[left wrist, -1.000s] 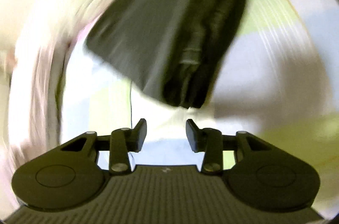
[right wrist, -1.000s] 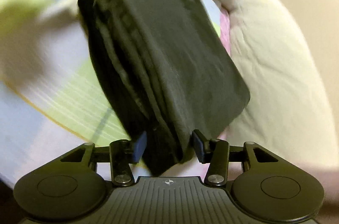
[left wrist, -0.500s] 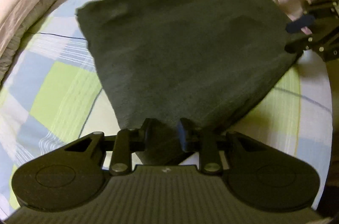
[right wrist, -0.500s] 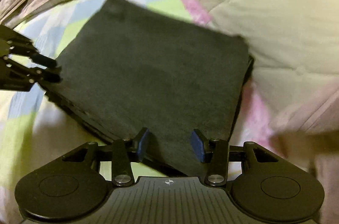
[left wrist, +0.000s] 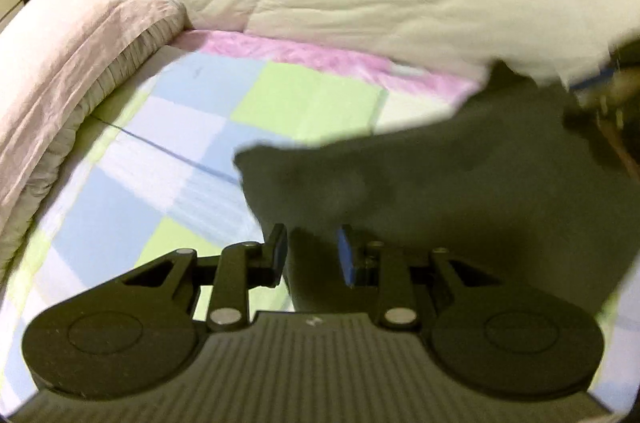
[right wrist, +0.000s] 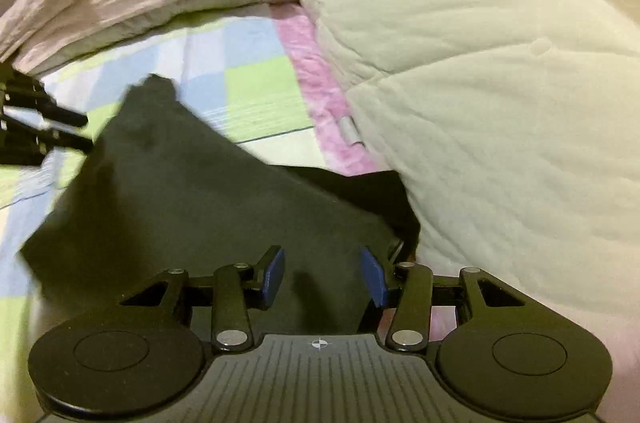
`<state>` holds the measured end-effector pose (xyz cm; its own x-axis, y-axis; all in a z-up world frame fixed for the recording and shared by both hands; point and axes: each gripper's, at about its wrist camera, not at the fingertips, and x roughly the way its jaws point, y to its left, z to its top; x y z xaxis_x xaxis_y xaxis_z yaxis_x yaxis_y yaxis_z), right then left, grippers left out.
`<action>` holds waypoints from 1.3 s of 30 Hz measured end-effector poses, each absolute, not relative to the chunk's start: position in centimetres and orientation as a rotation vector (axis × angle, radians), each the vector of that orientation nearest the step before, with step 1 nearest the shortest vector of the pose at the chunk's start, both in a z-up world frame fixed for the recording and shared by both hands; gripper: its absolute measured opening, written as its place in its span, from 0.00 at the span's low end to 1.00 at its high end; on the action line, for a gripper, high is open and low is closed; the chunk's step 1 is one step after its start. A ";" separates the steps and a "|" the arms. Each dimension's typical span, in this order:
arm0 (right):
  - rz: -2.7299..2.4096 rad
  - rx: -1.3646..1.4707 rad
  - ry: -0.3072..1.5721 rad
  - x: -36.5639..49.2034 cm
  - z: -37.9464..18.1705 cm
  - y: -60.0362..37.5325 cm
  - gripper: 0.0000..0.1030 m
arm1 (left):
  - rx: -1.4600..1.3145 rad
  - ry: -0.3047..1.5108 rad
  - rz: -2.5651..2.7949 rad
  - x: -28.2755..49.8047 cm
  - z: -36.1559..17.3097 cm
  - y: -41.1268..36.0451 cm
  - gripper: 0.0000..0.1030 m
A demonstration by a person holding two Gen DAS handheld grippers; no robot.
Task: Fold clothes
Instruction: 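Lower the folded jeans onto the sheet with both grippers, then open both grippers and withdraw them from the jeans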
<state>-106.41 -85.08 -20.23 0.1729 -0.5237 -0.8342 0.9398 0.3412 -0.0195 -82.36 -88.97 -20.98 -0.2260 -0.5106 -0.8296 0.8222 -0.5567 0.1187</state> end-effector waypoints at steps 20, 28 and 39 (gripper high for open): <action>-1.057 0.668 0.916 -108.7 -20.4 -75.5 0.46 | 1.205 0.441 -1.927 -82.7 -20.8 -87.4 0.29; -1.035 0.633 0.919 -106.5 -23.5 -74.3 0.46 | 1.280 0.650 -1.859 -80.0 -25.2 -78.6 0.29; -1.203 0.687 0.811 -106.3 -20.5 -69.1 0.75 | 1.019 0.697 -1.745 -78.0 -21.5 -72.0 0.72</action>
<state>-106.32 -69.10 -20.50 0.1550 -0.5255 -0.8365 0.9727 0.2293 0.0362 -78.02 -72.04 -21.48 -0.1876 -0.4498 -0.8732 0.9277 -0.3733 -0.0070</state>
